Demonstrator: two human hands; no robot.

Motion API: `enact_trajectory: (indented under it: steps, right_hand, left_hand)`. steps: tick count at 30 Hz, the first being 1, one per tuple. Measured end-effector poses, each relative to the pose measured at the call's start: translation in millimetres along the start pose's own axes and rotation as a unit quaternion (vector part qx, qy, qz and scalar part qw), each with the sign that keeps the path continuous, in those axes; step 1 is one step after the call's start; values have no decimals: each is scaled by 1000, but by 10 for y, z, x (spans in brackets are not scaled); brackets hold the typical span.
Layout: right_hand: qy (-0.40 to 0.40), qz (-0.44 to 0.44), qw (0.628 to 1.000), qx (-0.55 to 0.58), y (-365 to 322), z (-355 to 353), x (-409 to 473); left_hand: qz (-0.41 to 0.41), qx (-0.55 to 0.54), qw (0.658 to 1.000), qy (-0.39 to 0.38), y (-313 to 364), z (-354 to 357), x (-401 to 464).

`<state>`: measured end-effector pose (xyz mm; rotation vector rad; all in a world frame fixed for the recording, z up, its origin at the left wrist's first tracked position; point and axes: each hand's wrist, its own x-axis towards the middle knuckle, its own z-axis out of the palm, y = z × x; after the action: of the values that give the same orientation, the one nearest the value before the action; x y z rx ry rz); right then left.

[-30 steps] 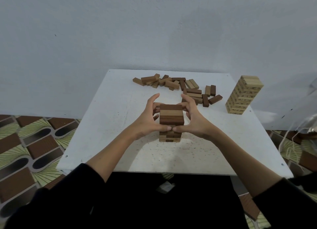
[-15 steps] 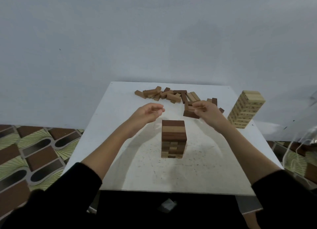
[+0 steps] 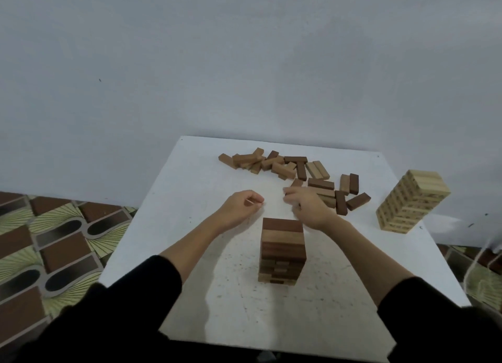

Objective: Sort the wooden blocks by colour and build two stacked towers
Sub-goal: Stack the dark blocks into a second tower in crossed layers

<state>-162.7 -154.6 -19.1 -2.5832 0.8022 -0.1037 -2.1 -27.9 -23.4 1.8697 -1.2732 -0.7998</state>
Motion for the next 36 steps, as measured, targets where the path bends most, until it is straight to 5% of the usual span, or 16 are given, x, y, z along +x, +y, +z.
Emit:
enact_trajectory:
  steps: [8, 16, 25, 36]
  right_hand:
    - [81, 135, 987, -30, 278, -172, -80]
    - [95, 134, 986, -33, 364, -114, -81]
    - [152, 213, 963, -65, 173, 21, 113]
    - [166, 225, 960, 8, -72, 53, 337]
  left_hand:
    - [59, 117, 990, -57, 199, 104, 399]
    - [94, 255, 945, -184, 362, 271, 654]
    - [144, 365, 912, -119, 147, 213, 544]
    - [90, 250, 960, -87, 35, 120, 286]
